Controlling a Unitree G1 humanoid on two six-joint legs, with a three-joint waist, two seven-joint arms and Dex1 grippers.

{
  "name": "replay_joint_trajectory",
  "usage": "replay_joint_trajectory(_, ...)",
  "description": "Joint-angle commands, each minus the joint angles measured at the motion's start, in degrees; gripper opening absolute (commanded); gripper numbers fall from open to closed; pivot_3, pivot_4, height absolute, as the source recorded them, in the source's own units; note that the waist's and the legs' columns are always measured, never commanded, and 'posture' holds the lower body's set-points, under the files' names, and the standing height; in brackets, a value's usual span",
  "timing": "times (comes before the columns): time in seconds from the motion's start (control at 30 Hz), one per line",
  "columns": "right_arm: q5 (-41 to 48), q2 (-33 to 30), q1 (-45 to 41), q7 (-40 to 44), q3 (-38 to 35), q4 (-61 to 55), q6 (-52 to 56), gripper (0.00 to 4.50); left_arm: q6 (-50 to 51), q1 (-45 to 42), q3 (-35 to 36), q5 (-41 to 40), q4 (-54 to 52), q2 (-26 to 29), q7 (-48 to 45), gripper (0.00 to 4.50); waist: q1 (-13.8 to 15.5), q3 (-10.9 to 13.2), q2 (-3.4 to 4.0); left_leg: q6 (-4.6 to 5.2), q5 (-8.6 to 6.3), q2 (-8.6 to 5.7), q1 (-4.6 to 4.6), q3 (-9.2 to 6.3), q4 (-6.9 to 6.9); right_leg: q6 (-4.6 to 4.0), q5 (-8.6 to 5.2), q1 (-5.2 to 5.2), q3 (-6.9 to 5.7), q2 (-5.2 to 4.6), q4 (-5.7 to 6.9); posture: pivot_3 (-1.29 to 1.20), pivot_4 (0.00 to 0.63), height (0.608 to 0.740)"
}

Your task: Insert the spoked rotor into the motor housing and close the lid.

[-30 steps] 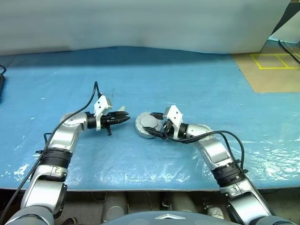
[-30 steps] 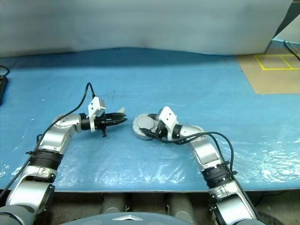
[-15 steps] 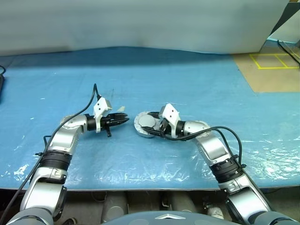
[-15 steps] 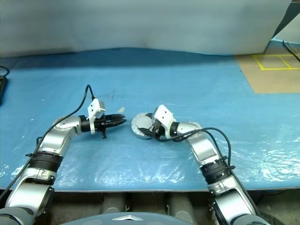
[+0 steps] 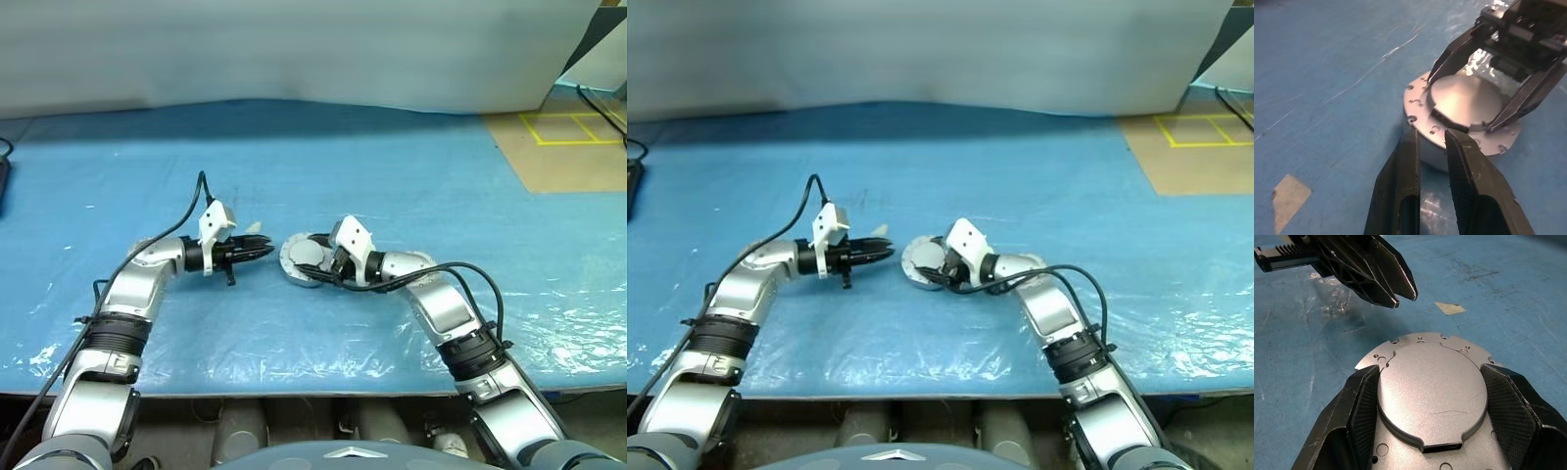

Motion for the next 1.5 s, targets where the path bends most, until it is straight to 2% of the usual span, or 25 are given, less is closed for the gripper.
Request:
replay_joint_trajectory(0.03, -1.7, -0.8, 1.0, -0.1, 1.3, 1.9, 1.4, 2.92, 2.6, -0.1, -0.5, -1.9, -3.1, 0.2, -1.7, 0.01, 0.0, 0.0, 0.0, 0.0, 0.0, 0.0, 0.03, 0.0, 0.0, 0.0, 0.0, 0.04, 0.0, 0.0, 0.0, 0.0, 0.15, 0.74)
replay_joint_trajectory(0.57, -2.1, -0.8, 1.0, -1.6, 0.3, 3.8, -1.2, 2.92, -2.7, 0.8, -6.3, 5.8, 1.0, -0.7, 0.6, 0.01, 0.0, 0.0, 0.0, 0.0, 0.0, 0.01, 0.37, -0.01, -0.06, 0.0, -0.01, 0.45, 0.0, 0.0, -0.16, 0.0, 0.15, 0.74)
replay_joint_trajectory(0.83, 5.0, -2.4, -0.1, 1.1, -4.8, -1.2, 7.2, 2.92, -4.6, 1.3, -6.6, 6.6, 1.4, -1.3, 1.3, 0.01, 0.5, 0.0, 0.0, 0.01, -0.01, -0.01, 0.48, -0.01, -0.16, 0.0, 0.0, 0.59, -0.02, -0.02, -0.33, 0.0, 0.15, 0.74)
replay_joint_trajectory(0.9, 7.4, -3.0, -0.5, 1.3, -6.9, -3.9, 9.5, 3.66, -4.8, 1.6, -6.6, 6.6, 1.2, -1.4, 1.4, 0.0, 0.8, 0.0, 0.0, 0.02, -0.01, -0.03, 0.44, -0.01, -0.21, 0.0, 0.0, 0.59, -0.02, -0.04, -0.43, 0.0, 0.15, 0.74)
replay_joint_trajectory(1.0, 11.0, -3.1, -1.2, 0.2, -10.1, -8.3, 13.7, 4.49, -4.9, 1.8, -6.7, 6.6, 1.1, -1.6, 1.6, 0.0, 1.0, 0.0, 0.0, 0.11, 0.0, -0.03, 0.29, 0.0, -0.26, 0.0, 0.0, 0.51, -0.03, -0.04, -0.5, 0.0, 0.15, 0.74)
replay_joint_trajectory(1.2, 17.1, -2.9, -1.6, -1.7, -15.0, -14.3, 20.6, 4.49, -5.2, 1.8, -6.6, 6.6, 1.4, -1.8, 1.9, 0.0, 1.0, 0.0, 0.01, 0.09, -0.02, -0.01, 0.25, 0.0, -0.31, 0.01, -0.01, 0.41, -0.03, -0.01, -0.49, 0.0, 0.15, 0.74)
replay_joint_trajectory(1.3, 23.0, -1.5, -2.3, -5.5, -20.1, -13.6, 30.8, 4.49, -5.4, 1.6, -6.7, 6.6, 1.6, -2.0, 1.9, 0.0, 1.2, 0.0, 0.01, 0.06, -0.03, -0.02, 0.28, 0.01, -0.31, 0.01, -0.01, 0.42, -0.03, -0.02, -0.48, 0.0, 0.15, 0.74)
replay_joint_trajectory(1.4, 30.5, -2.3, -1.8, -5.5, -25.0, -12.2, 42.3, 4.49, -5.7, 1.3, -6.7, 6.7, 1.9, -2.1, 2.0, 0.0, 1.5, 0.0, 0.01, 0.05, -0.03, -0.03, 0.28, 0.0, -0.31, 0.01, -0.01, 0.42, -0.03, -0.02, -0.5, 0.0, 0.15, 0.74)
replay_joint_trajectory(1.5, 33.4, -2.2, -1.1, -6.9, -29.0, -7.3, 47.4, 4.49, -5.9, 1.3, -6.6, 6.8, 2.1, -2.1, 2.0, 0.0, 1.6, 0.0, 0.01, 0.05, -0.02, -0.03, 0.26, 0.0, -0.36, 0.01, -0.02, 0.42, -0.03, -0.02, -0.54, 0.0, 0.15, 0.74)
